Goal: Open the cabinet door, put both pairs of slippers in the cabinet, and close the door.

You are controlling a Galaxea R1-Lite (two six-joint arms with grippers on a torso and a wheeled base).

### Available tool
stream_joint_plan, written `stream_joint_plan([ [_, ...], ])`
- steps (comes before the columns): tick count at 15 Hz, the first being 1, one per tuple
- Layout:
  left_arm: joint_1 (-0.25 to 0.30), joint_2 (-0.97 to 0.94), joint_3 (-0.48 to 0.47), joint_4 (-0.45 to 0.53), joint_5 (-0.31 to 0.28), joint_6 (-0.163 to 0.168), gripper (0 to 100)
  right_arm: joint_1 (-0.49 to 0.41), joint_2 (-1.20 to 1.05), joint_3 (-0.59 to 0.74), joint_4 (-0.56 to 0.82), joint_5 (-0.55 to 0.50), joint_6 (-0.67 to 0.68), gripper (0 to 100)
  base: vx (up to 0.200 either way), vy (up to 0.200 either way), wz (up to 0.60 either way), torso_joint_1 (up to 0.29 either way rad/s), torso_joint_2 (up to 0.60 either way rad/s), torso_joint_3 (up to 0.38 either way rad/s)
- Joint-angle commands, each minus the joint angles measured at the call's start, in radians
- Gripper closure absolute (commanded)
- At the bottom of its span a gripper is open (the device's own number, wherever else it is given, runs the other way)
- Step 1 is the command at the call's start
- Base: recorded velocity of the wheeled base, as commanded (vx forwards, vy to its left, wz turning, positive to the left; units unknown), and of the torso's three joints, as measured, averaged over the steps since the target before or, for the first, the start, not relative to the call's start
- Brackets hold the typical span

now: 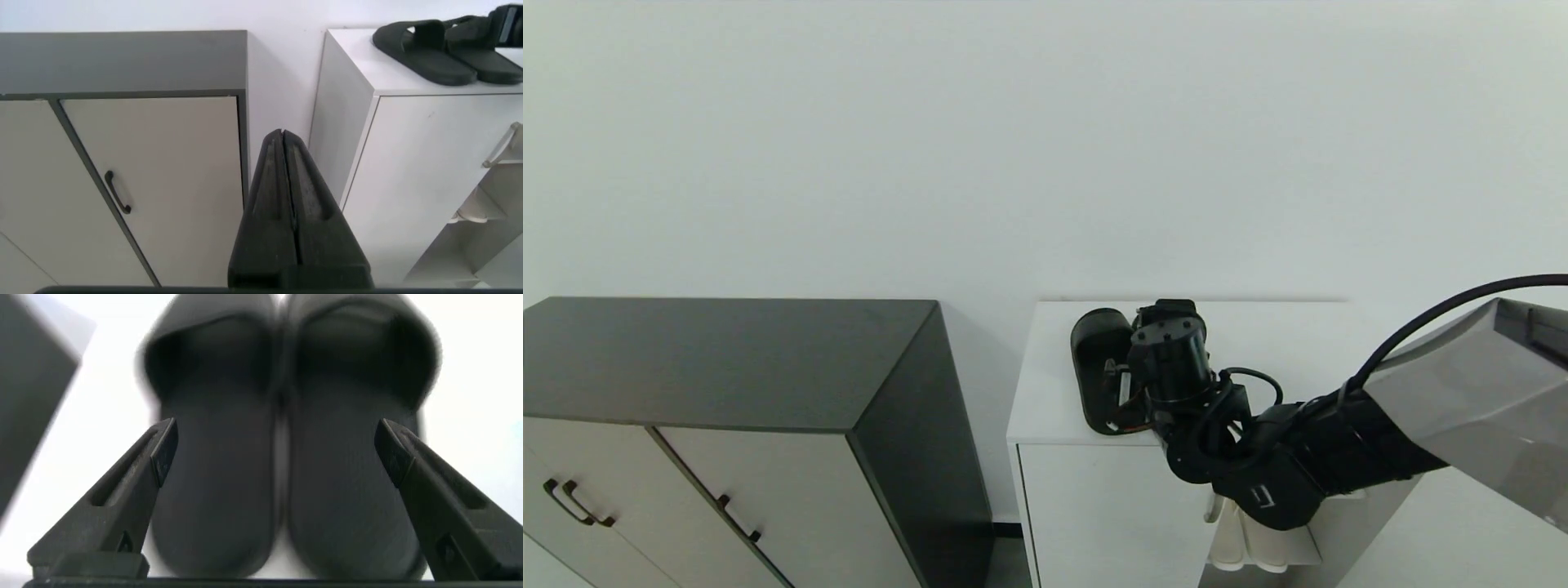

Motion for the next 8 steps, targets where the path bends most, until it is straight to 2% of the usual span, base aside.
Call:
stream_joint_plan([
  [1, 0.001, 0.001, 0.000, 0.000, 0.000, 0.000, 100, -0.016, 0.053, -0.030, -0.011, 0.004, -0.020, 0, 0.000, 0.000, 0.00, 0.000, 0.00, 0.000],
  [6, 0.001, 0.001, 0.000, 0.000, 0.000, 0.000, 100, -0.053, 0.142, -0.154, -0.014, 0.011, -0.106, 0, 0.000, 0.000, 0.00, 0.000, 0.00, 0.000],
  [8, 0.001, 0.001, 0.000, 0.000, 0.001, 0.000, 100, -0.074, 0.200, -0.245, -0.014, 0.011, -0.139, 0, 0.000, 0.000, 0.00, 0.000, 0.00, 0.000],
])
